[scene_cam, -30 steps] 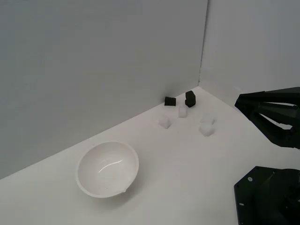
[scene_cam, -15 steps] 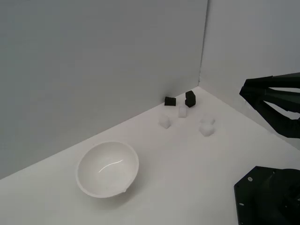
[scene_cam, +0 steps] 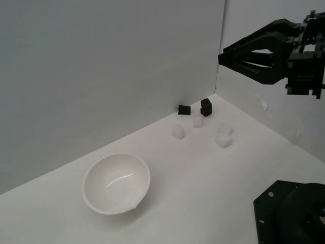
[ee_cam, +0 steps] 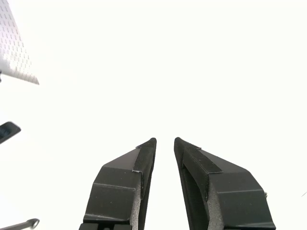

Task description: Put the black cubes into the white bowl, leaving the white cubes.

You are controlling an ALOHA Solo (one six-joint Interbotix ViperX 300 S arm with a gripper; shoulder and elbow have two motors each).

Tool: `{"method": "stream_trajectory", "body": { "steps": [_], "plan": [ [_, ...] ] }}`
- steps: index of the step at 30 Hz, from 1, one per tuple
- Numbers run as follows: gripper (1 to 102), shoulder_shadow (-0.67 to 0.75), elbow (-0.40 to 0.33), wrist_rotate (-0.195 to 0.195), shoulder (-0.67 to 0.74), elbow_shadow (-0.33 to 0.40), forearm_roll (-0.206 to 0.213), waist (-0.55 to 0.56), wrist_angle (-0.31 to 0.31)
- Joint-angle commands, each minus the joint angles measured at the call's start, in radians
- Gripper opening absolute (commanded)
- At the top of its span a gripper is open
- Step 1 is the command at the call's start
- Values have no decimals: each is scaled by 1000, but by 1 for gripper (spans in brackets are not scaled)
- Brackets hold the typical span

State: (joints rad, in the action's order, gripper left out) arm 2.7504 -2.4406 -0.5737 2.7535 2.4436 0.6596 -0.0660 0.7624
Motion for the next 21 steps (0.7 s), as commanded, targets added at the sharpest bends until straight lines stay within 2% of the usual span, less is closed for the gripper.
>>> {"method": "stream_trajectory", "body": {
  "steps": [1, 5, 7, 11, 14, 21],
  "plan": [
    [22, -83, 38, -2, -86, -46, 8, -11, 28],
    [23, -183, 44, 0, -184, -52, -2, -17, 31],
    [24, -222, 43, 0, -222, -52, -31, -21, 31],
    [36, -299, 46, 0, -299, -54, -95, -35, 31],
    [39, -353, 49, -2, -353, -57, -109, -61, 31],
    [41, -420, 58, -37, -420, -67, -121, -81, 31]
  ]
}}
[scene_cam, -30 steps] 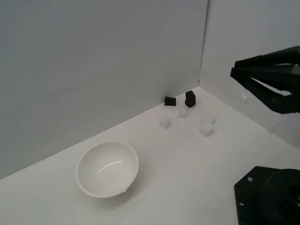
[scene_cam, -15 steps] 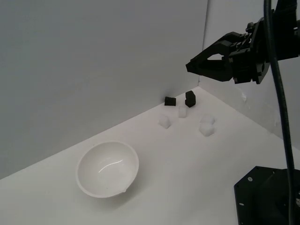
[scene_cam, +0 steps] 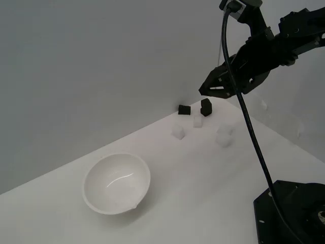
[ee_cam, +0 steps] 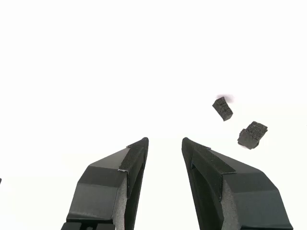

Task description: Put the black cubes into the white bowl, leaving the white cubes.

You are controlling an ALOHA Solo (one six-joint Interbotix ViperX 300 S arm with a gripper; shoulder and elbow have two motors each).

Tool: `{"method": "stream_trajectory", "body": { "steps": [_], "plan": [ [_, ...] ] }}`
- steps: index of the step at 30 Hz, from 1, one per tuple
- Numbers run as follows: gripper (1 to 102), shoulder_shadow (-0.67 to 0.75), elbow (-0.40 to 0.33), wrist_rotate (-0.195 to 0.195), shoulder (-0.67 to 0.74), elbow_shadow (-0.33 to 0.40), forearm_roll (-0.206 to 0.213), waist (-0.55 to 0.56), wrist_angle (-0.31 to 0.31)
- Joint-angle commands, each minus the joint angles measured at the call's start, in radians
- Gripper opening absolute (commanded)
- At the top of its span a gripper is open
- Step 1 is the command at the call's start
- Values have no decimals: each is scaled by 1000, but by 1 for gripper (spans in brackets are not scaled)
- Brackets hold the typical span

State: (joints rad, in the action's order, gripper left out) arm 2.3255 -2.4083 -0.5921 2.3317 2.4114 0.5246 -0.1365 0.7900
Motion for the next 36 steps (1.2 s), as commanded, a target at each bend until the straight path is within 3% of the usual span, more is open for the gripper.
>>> {"method": "stream_trajectory", "body": {
  "steps": [1, 7, 13, 24, 28, 31, 36],
  "plan": [
    [41, -2, 25, -17, -6, -35, 14, -11, 3],
    [47, -63, 26, -20, -66, -37, 3, -21, -25],
    [72, -141, 28, -21, -146, -37, -43, -57, -86],
    [85, -285, 20, -21, -291, -28, -52, -87, -390],
    [89, -337, 21, -21, -342, -26, -52, -95, -462],
    [96, -387, 21, -21, -391, -28, -52, -127, -477],
    [98, -479, 21, -21, -485, -28, -44, -152, -492]
  ]
}}
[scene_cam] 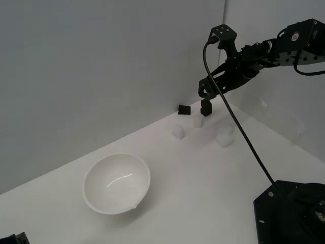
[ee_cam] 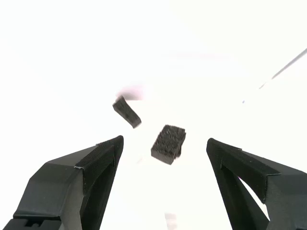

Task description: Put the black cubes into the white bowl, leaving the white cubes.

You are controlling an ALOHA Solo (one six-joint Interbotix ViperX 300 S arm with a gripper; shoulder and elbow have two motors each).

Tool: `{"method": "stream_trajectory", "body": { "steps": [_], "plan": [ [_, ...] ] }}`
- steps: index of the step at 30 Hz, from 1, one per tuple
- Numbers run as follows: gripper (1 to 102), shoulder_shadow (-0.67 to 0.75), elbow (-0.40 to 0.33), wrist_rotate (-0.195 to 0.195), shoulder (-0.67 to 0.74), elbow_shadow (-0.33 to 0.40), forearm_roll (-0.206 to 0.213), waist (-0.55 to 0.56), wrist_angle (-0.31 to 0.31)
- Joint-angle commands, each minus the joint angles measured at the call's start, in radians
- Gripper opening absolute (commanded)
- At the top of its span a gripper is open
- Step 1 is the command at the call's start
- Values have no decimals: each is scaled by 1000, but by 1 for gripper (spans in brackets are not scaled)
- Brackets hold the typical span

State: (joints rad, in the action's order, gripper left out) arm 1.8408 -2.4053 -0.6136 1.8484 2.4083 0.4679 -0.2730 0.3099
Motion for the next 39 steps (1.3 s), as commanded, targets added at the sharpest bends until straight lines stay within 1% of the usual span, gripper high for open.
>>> {"method": "stream_trajectory", "body": {
  "steps": [1, 6, 9, 23, 31, 32, 34, 37, 39],
  "plan": [
    [98, -6, 17, 0, -14, -23, 18, -15, -26],
    [99, -43, 17, 0, -51, -20, 32, -15, -94],
    [99, -57, 15, 0, -64, -21, 34, -12, -109],
    [99, -155, 34, 0, -160, -43, 34, 18, -127],
    [98, -176, 37, 0, -181, -46, 34, 18, -143],
    [96, -181, 37, 0, -186, -46, 34, 17, -143],
    [90, -190, 37, 0, -196, -46, 34, 17, -143],
    [73, -196, 37, 0, -202, -46, 31, 12, -143],
    [60, -192, 37, 0, -196, -46, 31, 12, -143]
  ]
}}
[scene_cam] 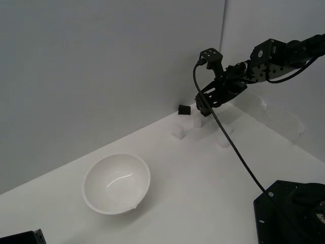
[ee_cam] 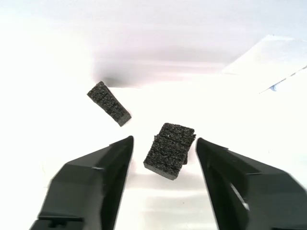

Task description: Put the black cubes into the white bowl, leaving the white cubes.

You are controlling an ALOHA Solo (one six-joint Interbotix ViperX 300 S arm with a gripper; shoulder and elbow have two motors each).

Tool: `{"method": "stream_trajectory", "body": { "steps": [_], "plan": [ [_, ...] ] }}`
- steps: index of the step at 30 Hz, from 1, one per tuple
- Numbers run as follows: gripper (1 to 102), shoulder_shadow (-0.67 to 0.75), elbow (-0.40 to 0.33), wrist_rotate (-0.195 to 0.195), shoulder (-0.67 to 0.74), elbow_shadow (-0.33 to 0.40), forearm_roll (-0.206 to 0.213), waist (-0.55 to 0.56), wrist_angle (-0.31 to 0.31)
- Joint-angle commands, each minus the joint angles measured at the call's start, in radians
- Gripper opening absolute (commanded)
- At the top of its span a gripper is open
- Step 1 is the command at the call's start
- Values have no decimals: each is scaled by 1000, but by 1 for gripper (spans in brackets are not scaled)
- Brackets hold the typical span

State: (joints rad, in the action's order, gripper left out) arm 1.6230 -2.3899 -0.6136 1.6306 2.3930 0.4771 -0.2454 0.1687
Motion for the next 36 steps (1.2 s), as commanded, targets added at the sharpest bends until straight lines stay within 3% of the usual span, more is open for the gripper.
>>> {"method": "stream_trajectory", "body": {
  "steps": [1, 4, 8, 13, 20, 24, 32, 36],
  "plan": [
    [52, 29, 21, 0, 23, -29, 21, -17, 0],
    [21, 44, 18, 0, 37, -26, 21, -17, 0],
    [3, 64, 15, 0, 58, -23, 18, -21, 2],
    [3, 104, 15, 0, 95, -21, 18, -21, 25],
    [3, 238, 11, 0, 232, -20, 18, -3, 160],
    [3, 324, -5, 5, 318, -2, 23, 46, 184],
    [3, 472, -61, 55, 466, 58, 52, 201, 230],
    [3, 537, -69, 115, 529, 66, 55, 311, 235]
  ]
}}
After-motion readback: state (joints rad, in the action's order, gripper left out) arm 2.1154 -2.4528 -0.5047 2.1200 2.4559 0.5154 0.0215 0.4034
